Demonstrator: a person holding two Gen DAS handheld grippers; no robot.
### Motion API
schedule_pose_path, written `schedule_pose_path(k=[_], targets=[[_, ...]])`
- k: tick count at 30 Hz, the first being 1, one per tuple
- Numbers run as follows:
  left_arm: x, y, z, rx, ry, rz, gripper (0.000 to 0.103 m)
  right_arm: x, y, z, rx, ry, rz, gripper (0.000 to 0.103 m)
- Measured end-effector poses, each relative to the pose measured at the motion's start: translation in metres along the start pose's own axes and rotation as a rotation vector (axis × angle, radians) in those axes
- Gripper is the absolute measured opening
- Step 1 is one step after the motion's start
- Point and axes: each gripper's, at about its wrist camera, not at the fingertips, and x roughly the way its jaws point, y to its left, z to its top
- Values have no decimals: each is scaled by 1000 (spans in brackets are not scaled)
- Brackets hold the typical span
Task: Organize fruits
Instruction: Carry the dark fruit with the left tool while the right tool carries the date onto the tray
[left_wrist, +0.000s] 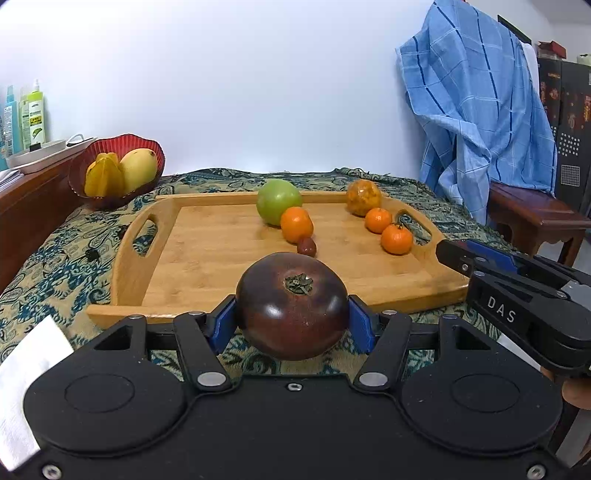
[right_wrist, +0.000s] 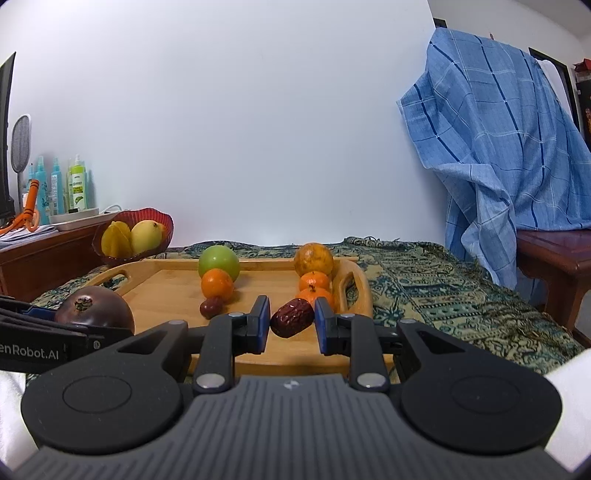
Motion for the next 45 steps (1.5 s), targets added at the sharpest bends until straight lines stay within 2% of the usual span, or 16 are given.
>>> schedule_pose_path(k=[16, 45], targets=[[35, -9, 22, 18, 0, -14, 60, 33, -10, 6, 30, 38, -23, 30], [85, -11, 31, 17, 41, -6, 60, 65, -13, 7, 32, 122, -57, 30]])
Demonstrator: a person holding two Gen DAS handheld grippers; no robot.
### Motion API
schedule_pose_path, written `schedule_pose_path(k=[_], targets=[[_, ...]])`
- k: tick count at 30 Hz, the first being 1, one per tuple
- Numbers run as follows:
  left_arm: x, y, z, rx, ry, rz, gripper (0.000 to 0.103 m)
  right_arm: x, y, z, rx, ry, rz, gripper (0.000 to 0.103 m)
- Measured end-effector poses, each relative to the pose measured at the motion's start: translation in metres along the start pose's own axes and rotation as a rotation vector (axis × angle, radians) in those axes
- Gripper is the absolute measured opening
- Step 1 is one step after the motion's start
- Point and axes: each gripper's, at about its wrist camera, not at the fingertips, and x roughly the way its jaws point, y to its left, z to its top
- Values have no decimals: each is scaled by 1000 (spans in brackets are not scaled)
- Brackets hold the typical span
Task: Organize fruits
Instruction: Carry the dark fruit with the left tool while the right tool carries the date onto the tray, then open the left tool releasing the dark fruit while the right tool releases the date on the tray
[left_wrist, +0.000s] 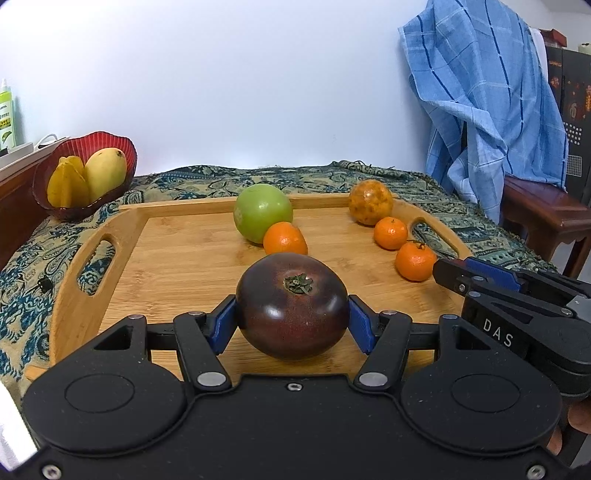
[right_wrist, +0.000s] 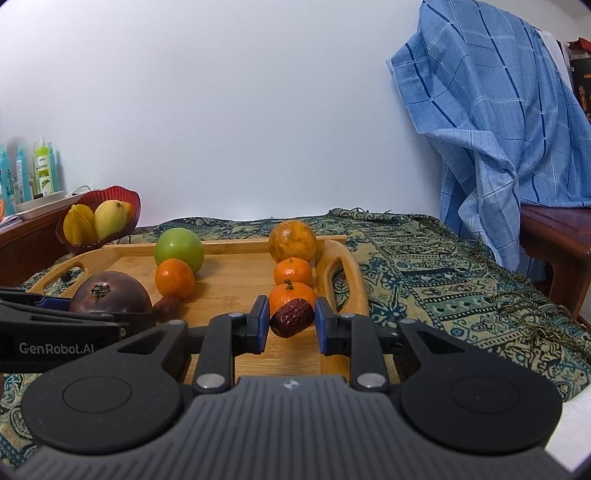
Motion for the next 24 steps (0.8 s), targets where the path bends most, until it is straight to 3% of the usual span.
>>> schedule_pose_path(k=[24], targets=[[18, -3, 0, 13, 40, -5, 60, 15, -2, -6, 32, 67, -21, 31]])
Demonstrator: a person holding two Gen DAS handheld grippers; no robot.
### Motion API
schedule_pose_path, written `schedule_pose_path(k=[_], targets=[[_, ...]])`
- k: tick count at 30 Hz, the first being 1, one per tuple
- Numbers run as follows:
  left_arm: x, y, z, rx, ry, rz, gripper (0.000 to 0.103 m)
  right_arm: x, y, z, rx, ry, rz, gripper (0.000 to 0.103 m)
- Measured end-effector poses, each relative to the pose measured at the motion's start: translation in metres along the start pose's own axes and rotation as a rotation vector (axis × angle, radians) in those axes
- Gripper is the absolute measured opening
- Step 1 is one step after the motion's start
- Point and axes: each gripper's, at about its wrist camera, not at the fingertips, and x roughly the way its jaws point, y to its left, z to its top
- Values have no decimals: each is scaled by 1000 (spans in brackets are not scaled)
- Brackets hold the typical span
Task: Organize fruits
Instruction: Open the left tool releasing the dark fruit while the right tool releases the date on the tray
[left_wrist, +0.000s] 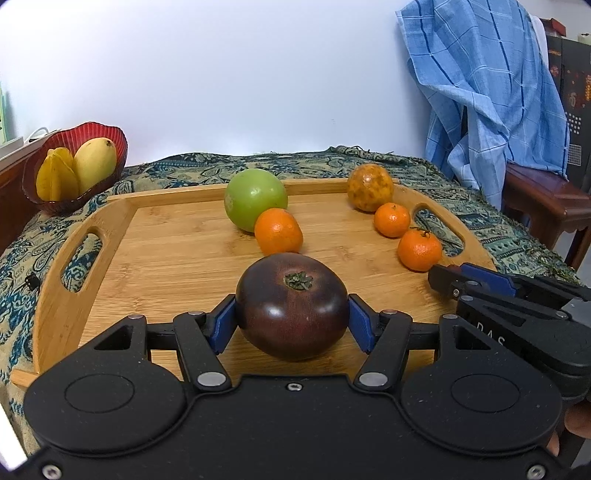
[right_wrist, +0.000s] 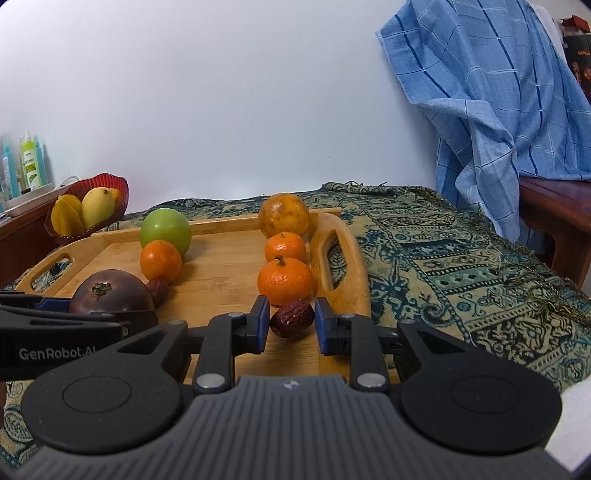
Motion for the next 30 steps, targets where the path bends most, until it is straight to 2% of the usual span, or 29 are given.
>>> schedule_pose_path(k=[14, 16, 19, 23, 30], targets=[[3, 4, 2, -12, 12, -19, 62, -2, 3, 0, -21, 0, 2, 35], [3, 4, 3, -8, 12, -15, 63, -3, 3, 0, -24, -6, 1, 39], [-1, 3, 4, 4, 3, -12, 64, -6, 3, 0, -22, -16, 3, 52], [-10, 2, 6, 31, -21, 7, 73, -11, 3, -1, -18, -28, 14, 59], [-28, 9, 2, 22, -14, 14, 74, -24, 9, -7, -45, -47, 39, 66]])
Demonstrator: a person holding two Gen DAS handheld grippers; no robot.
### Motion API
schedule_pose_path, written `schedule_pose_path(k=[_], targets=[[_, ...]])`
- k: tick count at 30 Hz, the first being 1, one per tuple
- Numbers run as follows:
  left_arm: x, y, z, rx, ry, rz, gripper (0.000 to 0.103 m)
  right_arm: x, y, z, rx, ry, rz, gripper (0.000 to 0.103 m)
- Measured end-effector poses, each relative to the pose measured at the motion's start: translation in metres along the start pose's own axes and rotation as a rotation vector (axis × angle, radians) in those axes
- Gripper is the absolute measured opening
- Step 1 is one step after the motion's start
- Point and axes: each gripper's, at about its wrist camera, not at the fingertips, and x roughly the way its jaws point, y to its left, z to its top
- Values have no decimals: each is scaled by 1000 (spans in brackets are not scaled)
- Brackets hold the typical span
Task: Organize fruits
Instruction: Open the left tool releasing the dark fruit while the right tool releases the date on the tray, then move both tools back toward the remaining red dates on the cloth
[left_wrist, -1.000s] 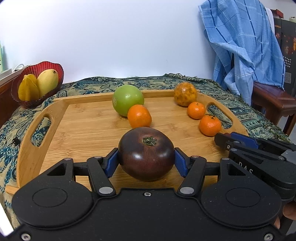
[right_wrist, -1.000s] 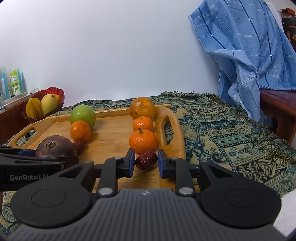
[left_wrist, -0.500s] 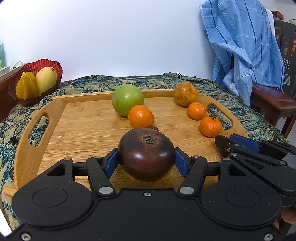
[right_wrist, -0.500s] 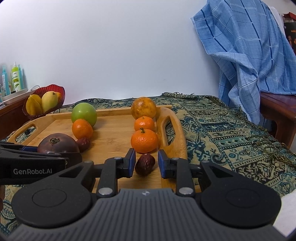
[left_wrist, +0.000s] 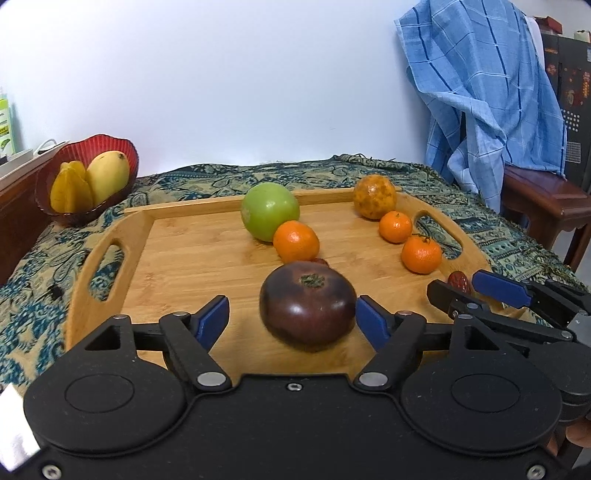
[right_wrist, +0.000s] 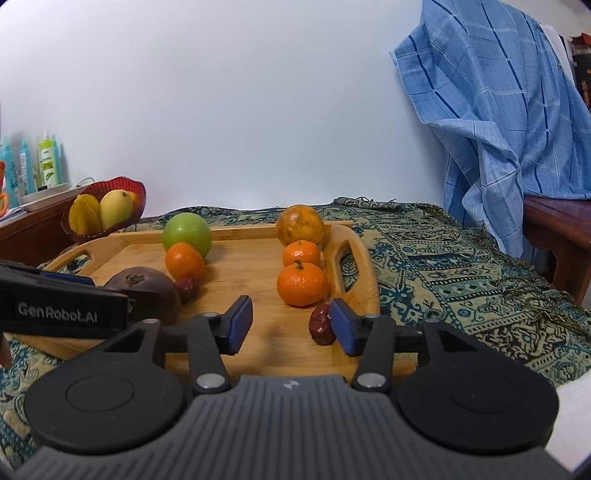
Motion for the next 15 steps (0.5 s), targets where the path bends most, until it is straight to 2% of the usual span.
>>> schedule_pose_path(k=[4, 6, 15], targets=[[-12, 5, -7, 1, 2, 9, 78, -8, 3, -4, -12, -2, 16, 69], [-18, 7, -11, -4, 6, 11, 84, -12, 5, -6, -16, 0, 25, 71], [-45, 15, -33, -32, 26, 11, 86, -34, 12, -15, -57, -8, 59, 76]])
